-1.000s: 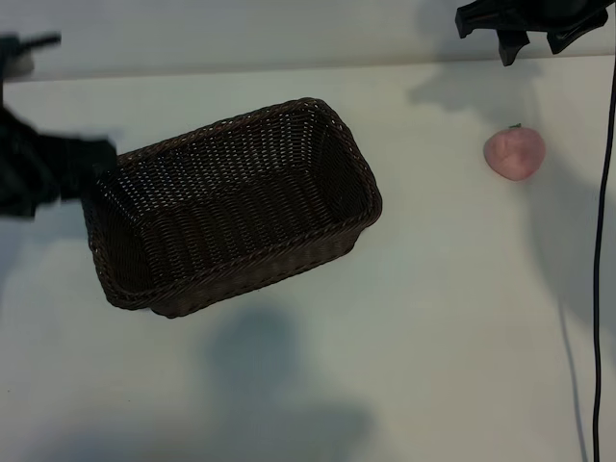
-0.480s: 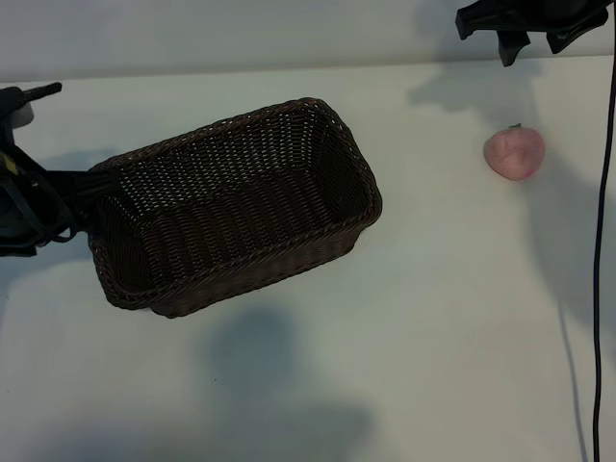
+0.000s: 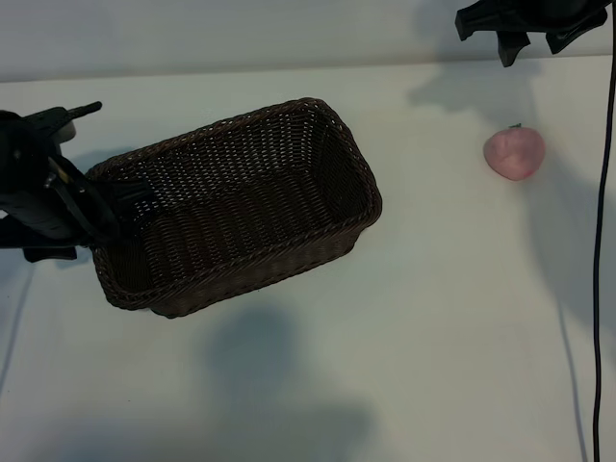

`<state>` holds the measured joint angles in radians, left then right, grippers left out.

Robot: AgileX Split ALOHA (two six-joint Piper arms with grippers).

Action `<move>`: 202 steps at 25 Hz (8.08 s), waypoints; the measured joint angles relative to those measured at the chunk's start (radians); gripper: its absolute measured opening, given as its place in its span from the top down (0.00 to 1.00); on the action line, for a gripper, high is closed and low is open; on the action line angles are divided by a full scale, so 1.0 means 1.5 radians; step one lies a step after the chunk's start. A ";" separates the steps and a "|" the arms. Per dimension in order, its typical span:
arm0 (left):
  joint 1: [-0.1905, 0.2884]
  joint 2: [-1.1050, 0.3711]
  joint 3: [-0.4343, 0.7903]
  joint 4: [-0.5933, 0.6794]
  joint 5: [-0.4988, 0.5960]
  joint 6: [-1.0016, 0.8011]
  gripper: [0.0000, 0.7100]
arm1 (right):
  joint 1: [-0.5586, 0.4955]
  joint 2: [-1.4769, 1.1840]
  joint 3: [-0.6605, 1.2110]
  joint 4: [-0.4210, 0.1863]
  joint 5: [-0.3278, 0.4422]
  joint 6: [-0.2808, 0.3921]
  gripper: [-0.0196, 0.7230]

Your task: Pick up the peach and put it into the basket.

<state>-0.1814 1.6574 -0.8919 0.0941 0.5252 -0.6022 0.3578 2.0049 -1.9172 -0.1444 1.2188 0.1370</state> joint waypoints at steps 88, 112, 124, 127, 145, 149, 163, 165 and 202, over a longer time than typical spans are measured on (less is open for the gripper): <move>-0.064 0.215 -0.279 -0.304 0.027 0.330 0.15 | 0.000 0.000 0.000 0.015 0.001 -0.028 0.31; -0.033 -0.024 -0.289 -0.253 0.117 0.327 0.16 | -0.026 -0.002 0.086 0.033 -0.052 0.003 0.31; -0.033 -0.024 -0.290 -0.214 0.117 0.292 0.16 | -0.070 0.036 0.125 0.086 -0.145 -0.028 0.31; -0.033 -0.024 -0.290 -0.202 0.118 0.290 0.16 | -0.070 0.060 0.125 0.089 -0.151 -0.029 0.31; -0.033 -0.024 -0.290 -0.198 0.118 0.292 0.16 | -0.070 0.159 0.125 0.104 -0.159 -0.038 0.90; -0.033 -0.024 -0.290 -0.196 0.118 0.292 0.16 | -0.070 0.139 0.125 0.100 -0.150 -0.038 0.92; -0.033 -0.024 -0.290 -0.196 0.118 0.292 0.16 | -0.072 -0.056 0.125 0.100 -0.084 -0.043 0.92; -0.033 -0.024 -0.290 -0.196 0.118 0.292 0.16 | -0.069 -0.070 0.125 0.120 -0.074 -0.045 0.92; -0.033 -0.024 -0.290 -0.195 0.118 0.293 0.17 | 0.158 0.033 0.125 0.136 -0.131 -0.058 0.31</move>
<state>-0.2304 1.6216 -1.3276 -0.1981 0.7019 -0.1627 0.5952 2.0543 -1.7291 0.0596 1.0218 0.0505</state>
